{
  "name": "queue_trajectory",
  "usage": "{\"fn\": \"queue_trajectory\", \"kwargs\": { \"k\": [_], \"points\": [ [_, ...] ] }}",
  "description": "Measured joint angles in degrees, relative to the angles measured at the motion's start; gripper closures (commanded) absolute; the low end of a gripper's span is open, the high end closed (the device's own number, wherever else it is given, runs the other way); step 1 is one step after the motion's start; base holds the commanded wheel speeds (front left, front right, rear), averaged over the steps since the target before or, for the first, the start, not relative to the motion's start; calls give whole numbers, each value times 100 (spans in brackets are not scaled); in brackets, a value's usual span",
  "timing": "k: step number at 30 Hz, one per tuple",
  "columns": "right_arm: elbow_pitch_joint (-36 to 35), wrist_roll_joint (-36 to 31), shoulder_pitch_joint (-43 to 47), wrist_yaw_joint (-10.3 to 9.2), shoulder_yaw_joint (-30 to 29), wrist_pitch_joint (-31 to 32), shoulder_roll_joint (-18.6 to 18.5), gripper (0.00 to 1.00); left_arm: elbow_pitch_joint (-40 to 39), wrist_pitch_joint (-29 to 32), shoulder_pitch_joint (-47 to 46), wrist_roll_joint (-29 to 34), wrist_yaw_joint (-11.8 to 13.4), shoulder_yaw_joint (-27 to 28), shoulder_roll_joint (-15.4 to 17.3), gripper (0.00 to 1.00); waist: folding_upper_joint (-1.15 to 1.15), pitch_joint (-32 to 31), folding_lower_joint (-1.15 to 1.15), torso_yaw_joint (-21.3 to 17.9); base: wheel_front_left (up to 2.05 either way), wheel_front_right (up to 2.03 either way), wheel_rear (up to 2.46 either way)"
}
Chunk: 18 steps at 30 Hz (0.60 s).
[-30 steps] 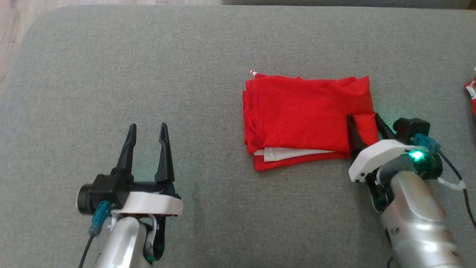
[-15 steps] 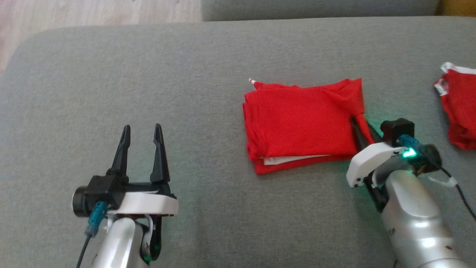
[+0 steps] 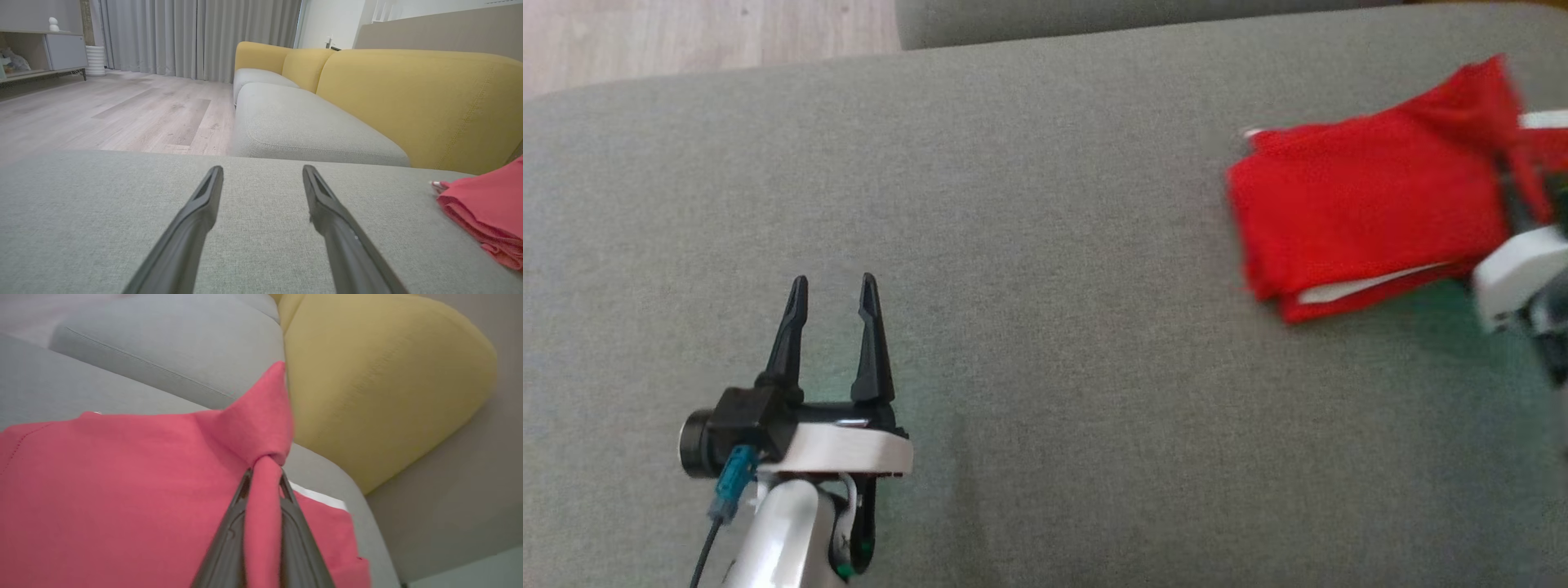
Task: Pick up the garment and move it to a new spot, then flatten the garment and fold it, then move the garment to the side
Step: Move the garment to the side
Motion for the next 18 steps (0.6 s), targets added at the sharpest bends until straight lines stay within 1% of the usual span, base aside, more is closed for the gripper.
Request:
{"fn": "queue_trajectory", "kwargs": {
  "k": [3, 6, 9, 11, 15, 18],
  "points": [
    [-198, -2, -48, 0, -43, 275, -428, 100, 3, 0, -7, 1, -25, -3, 0, 0, 0, 108, 0, -40, 0, 0, 0],
    [-249, -48, -47, 0, -154, 543, -846, 100, 5, 0, -37, 40, -34, -8, 0, 0, 0, 221, 0, -46, 0, 0, 0],
    [-258, -70, -39, 0, -327, 775, -1165, 100, 10, 0, -135, 41, -63, -8, 0, 0, 0, 329, 0, -29, 0, 0, 0],
    [-307, -113, -32, 0, -487, 894, -1267, 100, 11, 0, -191, 43, -75, -3, 0, 0, 0, 392, 0, -12, 0, 0, 0],
    [-360, -121, -30, 0, -845, 1014, -1293, 100, 15, 0, -232, 92, -88, 19, 0, 0, 0, 516, 1, 13, 0, 0, 0],
    [-364, -174, -20, 0, -991, 1043, -1288, 100, 26, 0, -234, 100, -132, 27, 0, 0, 0, 600, 0, 33, 0, 0, 0]
  ]
}}
